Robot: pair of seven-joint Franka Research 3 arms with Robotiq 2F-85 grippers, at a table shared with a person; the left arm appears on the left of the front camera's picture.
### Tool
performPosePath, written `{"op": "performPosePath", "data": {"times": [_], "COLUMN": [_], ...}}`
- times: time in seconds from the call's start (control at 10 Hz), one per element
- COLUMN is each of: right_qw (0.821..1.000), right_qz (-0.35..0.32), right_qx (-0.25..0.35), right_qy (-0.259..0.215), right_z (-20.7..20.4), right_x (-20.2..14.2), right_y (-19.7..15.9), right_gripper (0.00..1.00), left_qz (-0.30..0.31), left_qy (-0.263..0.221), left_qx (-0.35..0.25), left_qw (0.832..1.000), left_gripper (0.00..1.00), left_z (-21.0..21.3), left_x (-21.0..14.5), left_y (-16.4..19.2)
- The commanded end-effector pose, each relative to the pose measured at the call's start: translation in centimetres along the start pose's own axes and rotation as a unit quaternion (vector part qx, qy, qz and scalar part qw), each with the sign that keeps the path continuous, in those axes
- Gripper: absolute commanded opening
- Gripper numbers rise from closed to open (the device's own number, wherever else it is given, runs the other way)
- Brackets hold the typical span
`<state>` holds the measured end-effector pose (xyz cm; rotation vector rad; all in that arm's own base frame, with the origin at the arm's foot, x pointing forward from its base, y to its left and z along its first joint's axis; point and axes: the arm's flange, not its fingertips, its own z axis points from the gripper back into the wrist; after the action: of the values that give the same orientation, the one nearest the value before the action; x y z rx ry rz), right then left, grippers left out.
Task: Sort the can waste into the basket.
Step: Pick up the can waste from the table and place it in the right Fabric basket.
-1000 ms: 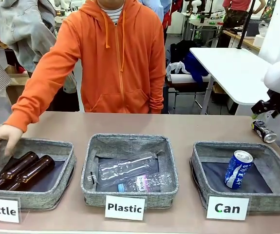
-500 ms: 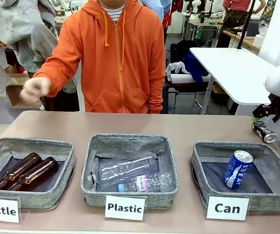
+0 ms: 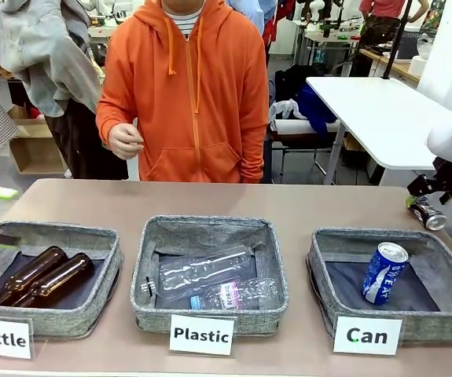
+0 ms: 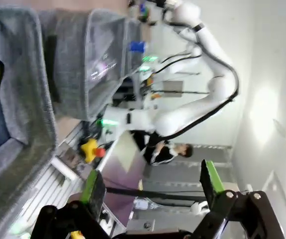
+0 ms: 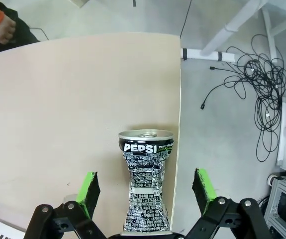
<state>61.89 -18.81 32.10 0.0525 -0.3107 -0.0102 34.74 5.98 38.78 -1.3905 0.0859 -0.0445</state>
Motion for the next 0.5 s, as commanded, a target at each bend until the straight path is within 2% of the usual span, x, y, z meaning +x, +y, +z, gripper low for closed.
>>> {"op": "performPosePath", "data": {"times": [0.0, 0.1, 0.2, 0.3, 0.4], "right_qw": [1.0, 1.0, 0.999, 0.999, 0.999], "right_qz": [-0.013, -0.018, -0.02, -0.023, -0.024], "right_qx": [0.024, 0.025, 0.026, 0.027, 0.032], "right_qy": [-0.003, 0.001, 0.007, 0.012, 0.018], "right_z": [-0.2, -0.5, -0.8, -1.2, -1.6], "right_x": [0.4, 0.2, 0.1, 0.0, 0.0], "right_y": [-0.5, -0.5, -0.6, -0.8, -1.0], "right_gripper": [1.0, 1.0, 1.0, 0.95, 0.51], "left_qz": [0.038, 0.0, 0.0, 0.0, 0.0], "left_qy": [0.004, 0.0, 0.0, 0.0, 0.0], "left_qx": [0.107, 0.0, 0.0, 0.0, 0.0], "left_qw": [0.993, 1.0, 1.0, 1.0, 1.0], "left_gripper": [1.0, 1.0, 1.0, 1.0, 1.0], "left_z": [-0.7, 0.0, 0.0, 0.0, 0.0], "left_x": [0.7, 0.0, 0.0, 0.0, 0.0], "left_y": [0.5, 0.0, 0.0, 0.0, 0.0]}}
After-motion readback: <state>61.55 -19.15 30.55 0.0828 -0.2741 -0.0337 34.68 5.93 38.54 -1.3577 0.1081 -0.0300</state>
